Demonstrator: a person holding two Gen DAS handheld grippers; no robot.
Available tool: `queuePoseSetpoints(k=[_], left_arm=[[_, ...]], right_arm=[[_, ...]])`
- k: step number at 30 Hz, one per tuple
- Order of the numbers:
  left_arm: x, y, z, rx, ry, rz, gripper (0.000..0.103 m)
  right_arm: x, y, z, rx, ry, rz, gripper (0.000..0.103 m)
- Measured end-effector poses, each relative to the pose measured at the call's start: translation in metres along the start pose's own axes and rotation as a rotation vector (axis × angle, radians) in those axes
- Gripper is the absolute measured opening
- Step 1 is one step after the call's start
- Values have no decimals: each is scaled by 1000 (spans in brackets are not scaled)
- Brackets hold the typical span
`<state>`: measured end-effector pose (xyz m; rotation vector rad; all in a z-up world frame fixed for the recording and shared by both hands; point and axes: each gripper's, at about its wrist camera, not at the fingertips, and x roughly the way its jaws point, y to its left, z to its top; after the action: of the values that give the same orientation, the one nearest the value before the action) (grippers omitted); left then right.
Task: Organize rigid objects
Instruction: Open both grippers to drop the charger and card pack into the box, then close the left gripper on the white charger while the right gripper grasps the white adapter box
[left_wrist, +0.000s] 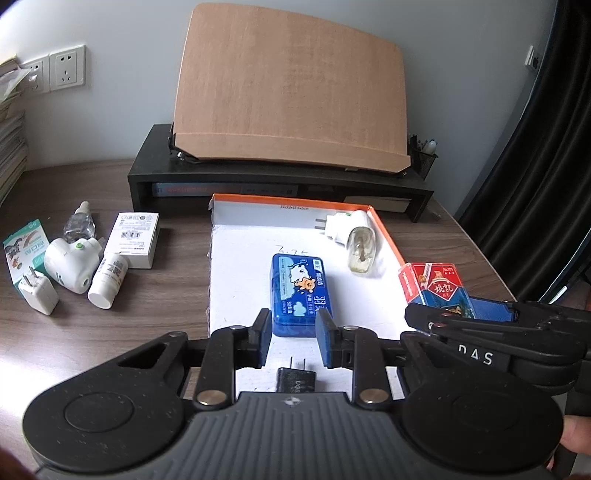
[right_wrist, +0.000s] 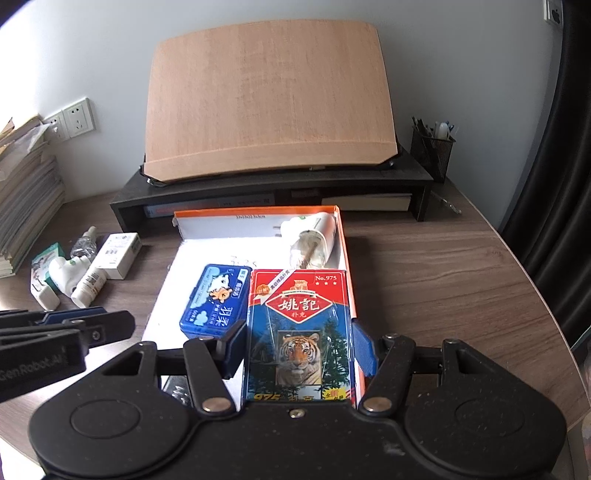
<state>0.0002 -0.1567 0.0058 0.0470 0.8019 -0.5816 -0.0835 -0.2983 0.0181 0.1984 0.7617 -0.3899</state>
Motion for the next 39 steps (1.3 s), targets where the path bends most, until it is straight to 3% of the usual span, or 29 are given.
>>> queuePoseSetpoints(k=[14, 20, 30, 39], left_arm=[[4, 22, 3, -38, 19, 65, 28], [2, 40, 3, -82, 20, 102, 28], [-8, 75, 1, -153, 10, 155, 30], [-17, 111, -4, -204, -4, 215, 49]], right_arm=[[45, 8, 7, -39, 54, -15, 71], [57, 18, 16, -67, 25, -50, 77], [48, 55, 20, -108, -8, 13, 79], [40, 89, 15, -155, -7, 69, 81]])
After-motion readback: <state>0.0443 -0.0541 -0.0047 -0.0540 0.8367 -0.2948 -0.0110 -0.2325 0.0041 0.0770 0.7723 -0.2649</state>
